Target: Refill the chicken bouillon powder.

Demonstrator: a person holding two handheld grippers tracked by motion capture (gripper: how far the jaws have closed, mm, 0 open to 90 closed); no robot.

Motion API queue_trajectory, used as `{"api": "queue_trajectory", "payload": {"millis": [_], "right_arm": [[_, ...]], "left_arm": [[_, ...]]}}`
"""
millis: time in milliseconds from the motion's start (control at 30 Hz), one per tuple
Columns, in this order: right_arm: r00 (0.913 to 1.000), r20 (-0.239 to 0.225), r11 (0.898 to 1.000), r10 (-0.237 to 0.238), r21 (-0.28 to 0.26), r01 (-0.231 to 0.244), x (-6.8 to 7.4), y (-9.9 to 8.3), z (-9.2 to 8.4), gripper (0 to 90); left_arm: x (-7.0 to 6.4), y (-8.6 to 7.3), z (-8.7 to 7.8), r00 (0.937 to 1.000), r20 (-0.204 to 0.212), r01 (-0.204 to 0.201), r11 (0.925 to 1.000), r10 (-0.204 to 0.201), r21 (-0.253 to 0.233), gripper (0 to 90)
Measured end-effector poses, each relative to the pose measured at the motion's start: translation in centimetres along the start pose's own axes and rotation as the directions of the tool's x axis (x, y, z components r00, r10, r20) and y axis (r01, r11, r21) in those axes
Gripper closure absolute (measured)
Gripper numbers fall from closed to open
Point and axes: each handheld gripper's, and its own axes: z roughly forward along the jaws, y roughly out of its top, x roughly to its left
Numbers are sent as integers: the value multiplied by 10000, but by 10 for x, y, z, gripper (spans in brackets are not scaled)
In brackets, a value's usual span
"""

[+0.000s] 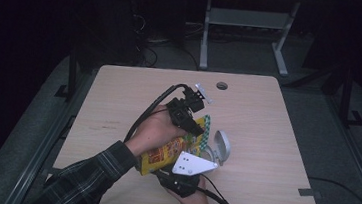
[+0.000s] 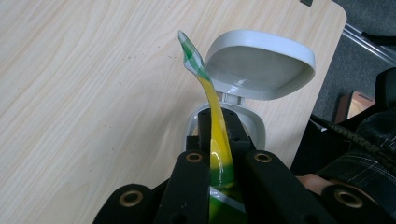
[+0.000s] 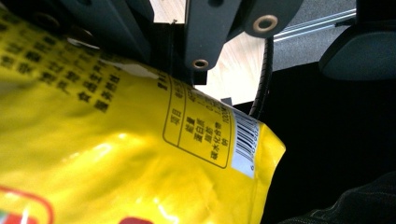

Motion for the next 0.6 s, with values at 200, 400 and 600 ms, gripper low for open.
{"api": "queue_trajectory", "payload": {"millis": [200,400,600], "right_arm": [[10000,13,10000,-3,-12,3,0,0,0,900],[10000,-8,10000,7,-41,-7,0,1,-1,900],[10000,-28,10000,-28,-34,28,0,1,-1,900]], "left_arm": [[0,0,0,10000,-8,16,10000,-16,-7,898],[0,1,2,10000,4,16,10000,-16,6,899],[0,1,2,10000,-29,30,10000,-30,-4,898]]}}
